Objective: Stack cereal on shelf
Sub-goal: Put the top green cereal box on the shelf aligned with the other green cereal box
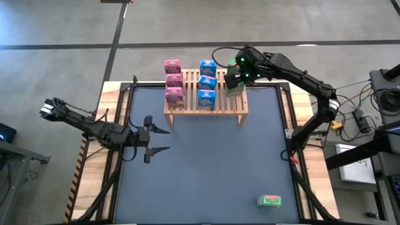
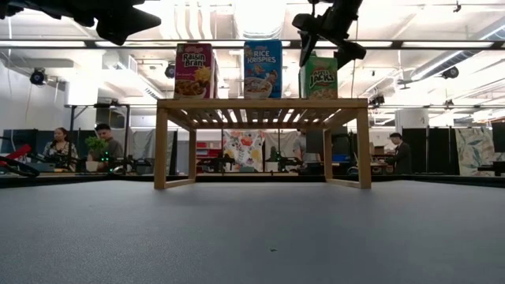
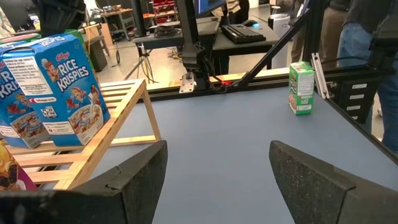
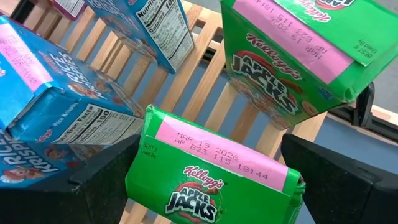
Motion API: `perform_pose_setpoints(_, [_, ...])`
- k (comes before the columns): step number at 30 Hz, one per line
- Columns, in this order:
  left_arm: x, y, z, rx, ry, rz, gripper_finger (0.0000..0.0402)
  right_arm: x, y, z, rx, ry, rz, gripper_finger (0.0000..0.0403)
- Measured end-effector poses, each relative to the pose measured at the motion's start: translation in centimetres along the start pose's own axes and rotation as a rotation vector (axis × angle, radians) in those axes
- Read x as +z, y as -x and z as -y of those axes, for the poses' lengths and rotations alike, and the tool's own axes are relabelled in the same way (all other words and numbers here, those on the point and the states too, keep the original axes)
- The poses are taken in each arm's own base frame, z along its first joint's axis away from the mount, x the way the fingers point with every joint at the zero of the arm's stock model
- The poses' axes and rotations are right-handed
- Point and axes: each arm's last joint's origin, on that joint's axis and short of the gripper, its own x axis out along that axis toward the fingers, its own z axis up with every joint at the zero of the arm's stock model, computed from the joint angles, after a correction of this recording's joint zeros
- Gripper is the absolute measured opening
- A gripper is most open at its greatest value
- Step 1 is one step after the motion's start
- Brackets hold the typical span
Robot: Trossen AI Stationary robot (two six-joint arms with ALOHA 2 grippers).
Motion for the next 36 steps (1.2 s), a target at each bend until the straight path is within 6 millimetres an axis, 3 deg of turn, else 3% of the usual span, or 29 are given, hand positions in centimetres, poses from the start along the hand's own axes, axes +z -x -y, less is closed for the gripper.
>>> perform_pose_setpoints(36, [-0.05, 0.0, 0.0, 0.0, -0.001, -0.005, 0.0265, 0.1, 0.04, -0.16, 0.037, 0.014, 0.0, 0.037])
